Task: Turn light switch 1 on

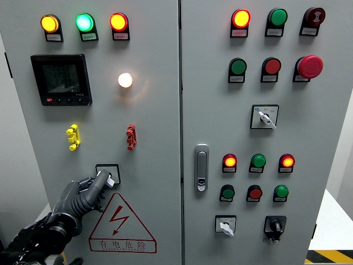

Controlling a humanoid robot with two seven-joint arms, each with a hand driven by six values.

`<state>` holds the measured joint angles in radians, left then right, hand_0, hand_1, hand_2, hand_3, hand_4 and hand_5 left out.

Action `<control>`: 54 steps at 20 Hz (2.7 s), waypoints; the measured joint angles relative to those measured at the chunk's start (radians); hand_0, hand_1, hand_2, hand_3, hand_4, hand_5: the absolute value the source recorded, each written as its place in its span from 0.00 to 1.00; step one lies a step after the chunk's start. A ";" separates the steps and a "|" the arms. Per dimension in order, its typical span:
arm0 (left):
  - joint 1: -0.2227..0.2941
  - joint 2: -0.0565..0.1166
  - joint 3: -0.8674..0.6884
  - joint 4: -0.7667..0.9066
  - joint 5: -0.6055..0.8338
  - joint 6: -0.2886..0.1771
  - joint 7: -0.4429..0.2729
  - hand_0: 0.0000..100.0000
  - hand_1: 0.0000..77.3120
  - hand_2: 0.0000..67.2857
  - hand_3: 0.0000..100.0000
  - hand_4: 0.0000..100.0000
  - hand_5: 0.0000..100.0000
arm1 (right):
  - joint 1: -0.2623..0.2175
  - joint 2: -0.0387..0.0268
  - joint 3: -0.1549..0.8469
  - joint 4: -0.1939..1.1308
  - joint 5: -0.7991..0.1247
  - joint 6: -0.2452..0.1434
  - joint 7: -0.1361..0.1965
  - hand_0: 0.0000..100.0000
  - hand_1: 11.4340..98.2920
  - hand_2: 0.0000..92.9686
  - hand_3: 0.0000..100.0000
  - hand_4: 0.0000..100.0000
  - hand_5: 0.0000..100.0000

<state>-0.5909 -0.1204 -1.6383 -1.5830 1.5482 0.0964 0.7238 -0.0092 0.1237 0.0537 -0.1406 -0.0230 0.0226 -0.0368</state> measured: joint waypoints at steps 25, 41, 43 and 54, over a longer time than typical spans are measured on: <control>0.019 -0.007 -0.002 -0.006 -0.008 -0.005 -0.003 0.00 0.71 0.78 0.89 1.00 0.73 | 0.000 0.0005 0.000 -0.001 0.000 0.000 0.000 0.00 0.10 0.00 0.20 0.19 0.10; 0.124 0.004 0.018 -0.074 -0.080 -0.055 -0.083 0.00 0.71 0.78 0.86 1.00 0.64 | 0.000 0.0005 0.000 0.000 0.000 0.000 0.000 0.00 0.10 0.00 0.20 0.19 0.10; 0.142 0.016 0.028 -0.080 -0.082 -0.055 -0.123 0.00 0.70 0.77 0.85 1.00 0.60 | 0.000 0.0006 0.000 0.000 0.000 0.000 0.000 0.00 0.10 0.00 0.20 0.19 0.10; 0.367 0.083 0.085 -0.022 -0.323 -0.094 -0.445 0.00 0.67 0.58 0.68 0.80 0.51 | 0.000 0.0004 0.000 0.000 0.000 0.000 0.000 0.00 0.10 0.00 0.20 0.19 0.10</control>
<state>-0.2240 -0.0373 -1.5534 -1.6048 1.2254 0.0024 0.2787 -0.0091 0.1241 0.0537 -0.1410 -0.0230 0.0228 -0.0368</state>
